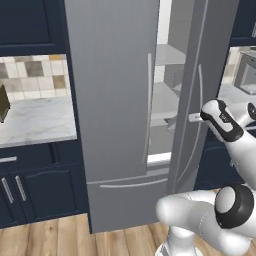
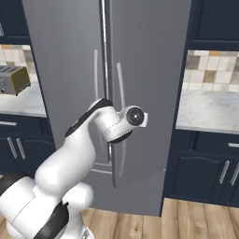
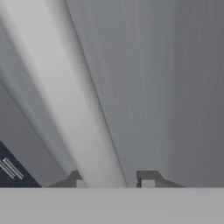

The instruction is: Place one of the steaks on the plate and the other in the bowl. Then place the bowl in the fridge.

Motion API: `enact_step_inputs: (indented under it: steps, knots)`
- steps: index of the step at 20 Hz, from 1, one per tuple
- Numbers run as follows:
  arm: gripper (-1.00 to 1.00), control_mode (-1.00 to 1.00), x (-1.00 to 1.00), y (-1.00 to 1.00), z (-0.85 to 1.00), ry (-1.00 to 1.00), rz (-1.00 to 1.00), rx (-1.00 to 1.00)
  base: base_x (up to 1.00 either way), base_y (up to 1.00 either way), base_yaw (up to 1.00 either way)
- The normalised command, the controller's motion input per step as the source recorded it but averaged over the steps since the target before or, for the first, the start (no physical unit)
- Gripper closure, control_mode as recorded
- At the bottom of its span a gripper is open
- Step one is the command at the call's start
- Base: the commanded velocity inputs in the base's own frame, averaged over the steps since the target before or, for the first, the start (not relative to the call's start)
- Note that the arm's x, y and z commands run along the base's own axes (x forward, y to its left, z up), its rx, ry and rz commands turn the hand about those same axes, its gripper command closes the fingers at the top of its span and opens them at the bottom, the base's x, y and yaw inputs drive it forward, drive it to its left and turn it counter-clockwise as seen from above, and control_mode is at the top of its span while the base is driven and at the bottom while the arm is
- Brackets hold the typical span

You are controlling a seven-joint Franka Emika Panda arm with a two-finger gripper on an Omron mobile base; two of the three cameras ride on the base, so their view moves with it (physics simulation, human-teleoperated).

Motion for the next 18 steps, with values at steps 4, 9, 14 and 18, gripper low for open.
enact_step_inputs:
  steps: [4,9,14,18]
  knots:
    - [-1.0,-1.0,-0.11,-0.01,0.04,0.0,0.0,0.0,0.0,0.0,0.0]
    - [-1.0,-1.0,-0.02,-0.2,0.04,0.0,-0.03,-0.01,0.0,0.0,0.0]
    - [-1.0,-1.0,-0.5,-0.53,0.3,0.02,-0.18,-0.16,0.0,0.0,0.0]
    - [-1.0,-1.0,-1.0,-0.06,0.73,-0.04,-0.16,-0.29,0.0,0.0,0.0]
